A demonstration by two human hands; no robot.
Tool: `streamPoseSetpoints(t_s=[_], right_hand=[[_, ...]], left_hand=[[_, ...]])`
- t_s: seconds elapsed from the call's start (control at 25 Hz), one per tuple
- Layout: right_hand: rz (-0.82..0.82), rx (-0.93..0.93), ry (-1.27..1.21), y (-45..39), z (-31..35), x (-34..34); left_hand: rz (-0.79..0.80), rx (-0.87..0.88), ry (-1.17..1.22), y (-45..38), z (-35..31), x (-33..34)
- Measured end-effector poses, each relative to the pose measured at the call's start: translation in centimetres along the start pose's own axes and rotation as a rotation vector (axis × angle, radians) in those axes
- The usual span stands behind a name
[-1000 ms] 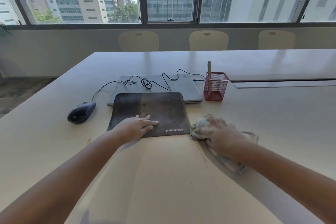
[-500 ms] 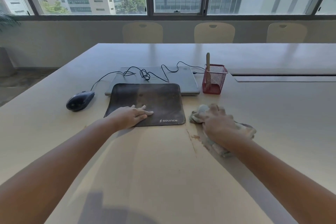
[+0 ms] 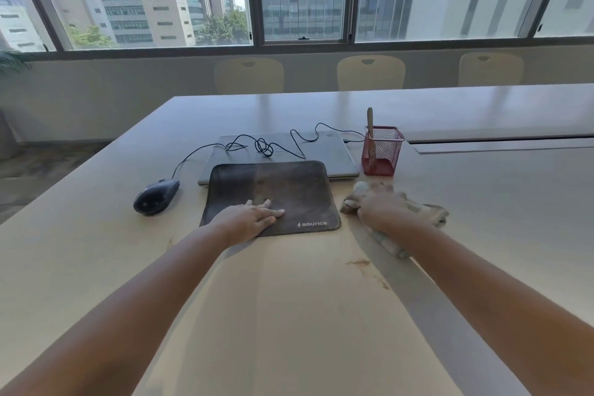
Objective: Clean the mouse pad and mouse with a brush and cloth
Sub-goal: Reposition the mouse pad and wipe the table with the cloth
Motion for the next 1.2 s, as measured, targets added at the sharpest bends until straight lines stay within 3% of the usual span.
streamPoseSetpoints(t_s=[0.08,0.28,0.48,0.56,0.72,0.84,0.96,1.08,1.2], right_hand=[[-0.012,-0.022,0.093,1.0,0.7,0.2],[-0.08,-0.095,0.06,7.0,-0.1,1.0],[-0.104,-0.352,-0.038,12.4,-1.7,2.0],[-0.109,-0.209,-0.186,11.1,-5.1,0.6],[-0.087,0.37,-0.2,9.4,-12.6,0.4],[-0.132,0.573,-0.141,11.3,-10.3,2.4],[-0.079,0.45,-0.071,13.3,-3.7,3.2],[-0.047,0.145,0.016,15.7,3.9,4.0],[-0.054,-0.014,-0.121,17.1,5.6,2.7]], left_hand=[[-0.005,0.004,0.001,0.0,0.1,-0.1],[0.015,0.02,-0.035,0.1,0.1,-0.1],[0.038,0.032,-0.062,0.1,-0.2,-0.1],[0.03,0.034,-0.067,0.2,-0.2,-0.3],[0.019,0.038,-0.062,0.4,-0.3,-0.3],[0.014,0.034,-0.069,0.3,-0.2,-0.1],[0.011,0.029,-0.056,0.0,0.1,-0.2],[0.025,0.031,-0.064,-0.1,0.2,0.0],[0.043,0.031,-0.038,-0.1,0.1,-0.1]])
Point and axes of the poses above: each hand's wrist, its own y-axis away from the middle knuckle, its own x-axis out of the palm, z = x × y, the point moved 4 cm from there along -y, towards the middle knuckle, and after that the axes turned 9 degrees about x, right-handed, at the moved point
